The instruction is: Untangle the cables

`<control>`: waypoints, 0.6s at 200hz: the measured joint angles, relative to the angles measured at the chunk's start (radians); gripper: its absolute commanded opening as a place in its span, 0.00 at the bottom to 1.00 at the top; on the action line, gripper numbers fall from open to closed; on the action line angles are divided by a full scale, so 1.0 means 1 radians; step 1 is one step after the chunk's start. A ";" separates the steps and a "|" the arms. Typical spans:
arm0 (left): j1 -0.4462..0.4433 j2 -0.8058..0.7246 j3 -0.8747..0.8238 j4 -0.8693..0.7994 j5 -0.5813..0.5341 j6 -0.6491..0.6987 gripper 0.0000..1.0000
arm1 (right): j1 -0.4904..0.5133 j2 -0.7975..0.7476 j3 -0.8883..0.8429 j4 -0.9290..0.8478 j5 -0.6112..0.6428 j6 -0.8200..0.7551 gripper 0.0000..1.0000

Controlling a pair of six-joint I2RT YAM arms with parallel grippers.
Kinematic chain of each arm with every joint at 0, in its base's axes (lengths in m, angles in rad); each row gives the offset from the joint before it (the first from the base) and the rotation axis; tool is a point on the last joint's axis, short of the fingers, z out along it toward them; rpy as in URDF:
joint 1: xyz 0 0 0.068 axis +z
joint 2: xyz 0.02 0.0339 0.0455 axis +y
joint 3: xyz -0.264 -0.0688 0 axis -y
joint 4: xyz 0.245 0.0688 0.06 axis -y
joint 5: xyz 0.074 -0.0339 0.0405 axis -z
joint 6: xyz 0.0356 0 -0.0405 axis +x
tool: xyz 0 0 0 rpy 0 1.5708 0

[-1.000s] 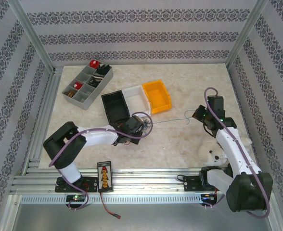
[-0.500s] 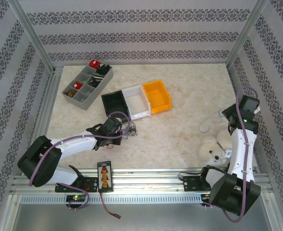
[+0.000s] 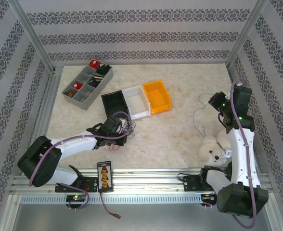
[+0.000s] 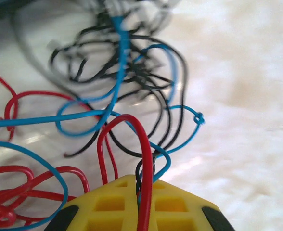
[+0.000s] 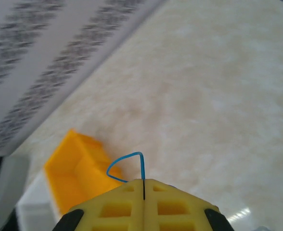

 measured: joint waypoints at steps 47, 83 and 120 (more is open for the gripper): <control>-0.005 -0.018 0.000 0.172 0.065 -0.008 0.00 | 0.235 0.055 0.208 0.074 0.027 -0.022 0.00; -0.005 -0.018 -0.012 0.260 0.008 -0.056 0.00 | 0.363 0.206 0.308 0.157 0.105 -0.056 0.00; -0.005 -0.018 -0.016 0.286 -0.034 -0.084 0.00 | 0.436 0.412 0.392 0.208 0.173 -0.096 0.00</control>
